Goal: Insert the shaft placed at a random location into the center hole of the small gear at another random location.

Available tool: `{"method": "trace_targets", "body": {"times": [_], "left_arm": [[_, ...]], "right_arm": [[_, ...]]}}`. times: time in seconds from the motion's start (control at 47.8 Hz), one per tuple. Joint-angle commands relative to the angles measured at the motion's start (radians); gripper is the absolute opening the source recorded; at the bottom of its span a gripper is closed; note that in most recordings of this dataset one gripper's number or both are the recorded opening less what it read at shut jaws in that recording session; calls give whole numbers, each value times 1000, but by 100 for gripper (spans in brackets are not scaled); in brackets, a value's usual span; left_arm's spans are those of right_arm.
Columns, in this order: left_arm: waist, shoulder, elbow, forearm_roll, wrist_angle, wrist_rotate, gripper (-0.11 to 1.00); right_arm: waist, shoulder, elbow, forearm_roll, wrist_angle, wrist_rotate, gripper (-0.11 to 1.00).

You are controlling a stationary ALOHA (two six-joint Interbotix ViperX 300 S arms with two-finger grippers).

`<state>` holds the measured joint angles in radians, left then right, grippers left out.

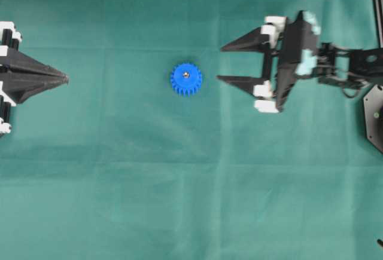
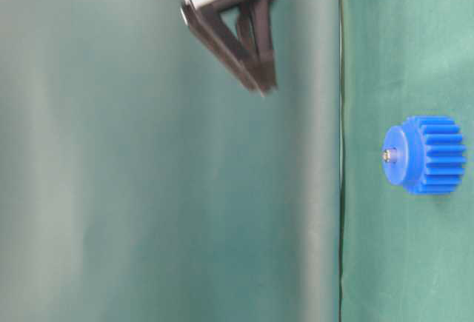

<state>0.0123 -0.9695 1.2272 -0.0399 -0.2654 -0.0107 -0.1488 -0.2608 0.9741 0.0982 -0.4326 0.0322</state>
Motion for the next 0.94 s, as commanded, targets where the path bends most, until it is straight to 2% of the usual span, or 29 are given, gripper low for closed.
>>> {"method": "trace_targets", "body": {"times": [0.0,0.168,0.398,0.921], "left_arm": [[2,2,-11,-2,-5,0,0],[2,-2,-9,-2,-5,0,0],[2,-3,-9,-2,-5,0,0],[2,-3,-11,-2,-5,0,0]], "right_arm": [[3,-77,38,-2,-2,3,70],[3,-193,114,2,54,3,70],[3,-304,167,2,106,3,70],[3,-316,175,2,106,3,70]]}}
